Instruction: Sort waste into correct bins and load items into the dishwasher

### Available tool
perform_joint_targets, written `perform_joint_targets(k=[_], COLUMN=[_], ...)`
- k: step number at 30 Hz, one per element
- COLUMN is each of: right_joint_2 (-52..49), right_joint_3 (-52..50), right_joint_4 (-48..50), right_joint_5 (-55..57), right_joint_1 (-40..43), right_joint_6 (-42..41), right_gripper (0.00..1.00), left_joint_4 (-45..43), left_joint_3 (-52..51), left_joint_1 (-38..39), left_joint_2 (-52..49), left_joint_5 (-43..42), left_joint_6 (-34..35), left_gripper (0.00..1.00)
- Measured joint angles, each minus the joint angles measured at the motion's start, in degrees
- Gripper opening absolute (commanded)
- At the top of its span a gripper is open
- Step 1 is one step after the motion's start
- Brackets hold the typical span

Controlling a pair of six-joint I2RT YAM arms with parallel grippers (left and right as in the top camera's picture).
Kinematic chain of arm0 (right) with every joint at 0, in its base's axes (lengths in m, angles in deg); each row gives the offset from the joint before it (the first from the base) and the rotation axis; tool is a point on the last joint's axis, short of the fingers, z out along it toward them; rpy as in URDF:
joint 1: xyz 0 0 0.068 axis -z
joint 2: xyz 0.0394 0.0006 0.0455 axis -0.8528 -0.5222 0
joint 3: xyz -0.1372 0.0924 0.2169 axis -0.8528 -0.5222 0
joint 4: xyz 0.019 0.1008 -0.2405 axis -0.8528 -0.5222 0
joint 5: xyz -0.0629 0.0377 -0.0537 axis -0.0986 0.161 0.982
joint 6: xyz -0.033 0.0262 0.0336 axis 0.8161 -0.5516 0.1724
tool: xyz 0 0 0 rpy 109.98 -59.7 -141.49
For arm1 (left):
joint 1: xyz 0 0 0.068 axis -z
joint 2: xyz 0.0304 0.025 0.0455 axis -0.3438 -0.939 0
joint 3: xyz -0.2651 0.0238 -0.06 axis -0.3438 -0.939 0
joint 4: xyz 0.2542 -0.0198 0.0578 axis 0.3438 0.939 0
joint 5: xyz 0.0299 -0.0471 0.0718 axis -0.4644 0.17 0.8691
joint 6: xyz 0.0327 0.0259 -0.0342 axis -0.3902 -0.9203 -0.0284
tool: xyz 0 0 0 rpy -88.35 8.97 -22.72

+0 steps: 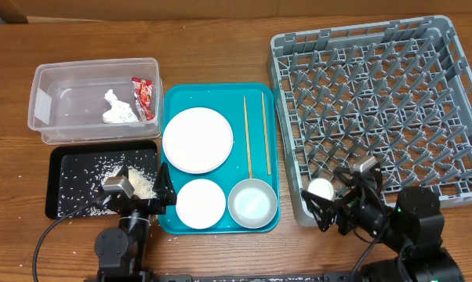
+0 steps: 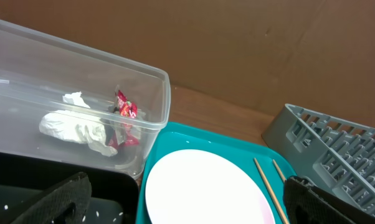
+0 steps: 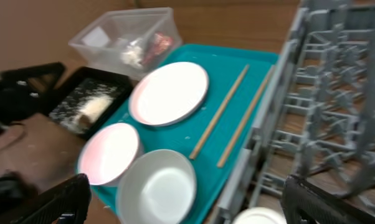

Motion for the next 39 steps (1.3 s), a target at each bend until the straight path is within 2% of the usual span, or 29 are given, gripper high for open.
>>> perform_joint_targets(k=[4, 8, 12, 14, 18, 19, 21, 26, 32, 34, 35, 36, 39], right_joint_2=[-4.07, -12.04, -27.67, -33.16, -45.27, -46.99, -52.68, -64.28, -73.31, -75.63, -76.43, -77.00, -77.94], right_joint_3=[4.94, 15.58, 28.52, 30.27, 30.73, 30.71, 30.73, 30.73, 30.75, 30.80, 30.80, 30.80, 30.80], right_joint_4=[-2.38, -11.82, -21.55, -21.59, -14.43, -13.49, -7.13, 4.07, 9.84, 13.07, 14.10, 14.29, 14.23], right_joint_5=[-1.49, 2.78, 7.02, 7.30, 3.17, 2.19, -0.94, 0.83, 12.52, 15.23, 16.50, 17.57, 19.45], right_joint_1=[-1.46, -6.73, -18.38, -22.53, -30.21, -30.80, -31.65, -32.70, -39.26, -39.80, -39.87, -39.91, -40.15], right_joint_6=[-3.32, -6.08, -8.07, -8.33, -8.81, -8.87, -9.79, -16.90, -24.39, -24.92, -24.98, -25.07, -25.40], right_gripper=[0.99, 1.00, 1.00, 1.00, 1.00, 0.92, 0.86, 0.80, 0.73, 0.62, 0.54, 0.42, 0.40], left_joint_4=[-0.02, -0.13, -0.09, -0.09, -0.09, -0.09, -0.09, -0.11, -0.11, -0.11, -0.11, -0.11, -0.11], left_joint_3=[0.00, 0.00, -0.02, -0.02, -0.02, -0.02, -0.02, -0.04, -0.04, -0.04, -0.04, -0.04, -0.04], left_joint_1=[-0.02, 0.00, 0.00, 0.00, 0.00, 0.00, -0.02, 0.00, 0.00, -0.02, -0.02, 0.00, 0.00], left_joint_2=[0.00, 0.00, 0.00, 0.00, 0.00, 0.00, 0.00, 0.00, 0.00, 0.00, 0.00, 0.00, 0.00], left_joint_5=[0.00, 0.00, 0.00, 0.02, 0.00, 0.00, 0.00, 0.00, 0.00, 0.00, 0.00, 0.00, 0.00], left_joint_6=[0.00, 0.02, 0.02, 0.04, 0.07, 0.17, 0.17, 0.17, 0.20, 0.17, 0.20, 0.20, 0.20], left_gripper=[1.00, 1.00, 1.00, 1.00, 1.00, 1.00, 1.00, 1.00, 1.00, 1.00, 1.00, 1.00, 1.00])
